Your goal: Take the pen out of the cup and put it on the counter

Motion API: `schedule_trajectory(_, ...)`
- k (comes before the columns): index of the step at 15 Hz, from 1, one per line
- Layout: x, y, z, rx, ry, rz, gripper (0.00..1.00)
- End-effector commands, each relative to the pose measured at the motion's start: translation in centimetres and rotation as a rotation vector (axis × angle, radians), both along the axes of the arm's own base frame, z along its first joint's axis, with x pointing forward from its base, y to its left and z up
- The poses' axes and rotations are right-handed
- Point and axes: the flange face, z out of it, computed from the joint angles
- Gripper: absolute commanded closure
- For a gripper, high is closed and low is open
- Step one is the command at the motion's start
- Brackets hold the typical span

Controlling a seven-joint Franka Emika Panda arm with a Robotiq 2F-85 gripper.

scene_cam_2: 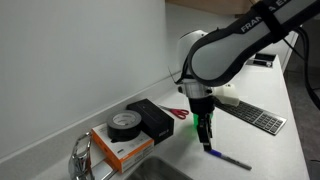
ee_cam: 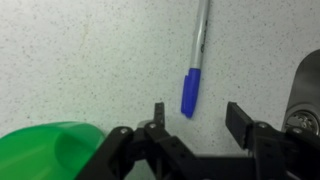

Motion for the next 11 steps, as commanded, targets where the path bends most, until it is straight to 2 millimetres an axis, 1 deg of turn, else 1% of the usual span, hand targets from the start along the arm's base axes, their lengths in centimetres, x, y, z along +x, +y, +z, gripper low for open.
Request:
schedule_trajectory(1,0.96,0.03,0.53,-0.031,0.003,-0.004,0.01)
schedule_trajectory(2,1.06,0.04,0.63,-0.034,-0.002,-0.004,0.0)
schedule_trajectory(6,1.32,0.14,0.84,-0.045,-0.01,-0.002,0.0)
schedule_trajectory(7,1.29,0.19,1.09,-0.049,-0.011,-0.003,0.0)
schedule_trajectory(8,0.75,0.01,0.66,-0.025,-0.017,0.004,0.0)
schedule_trajectory(11,0.83,0.09,0.76,-0.027,-0.019,0.003,0.0)
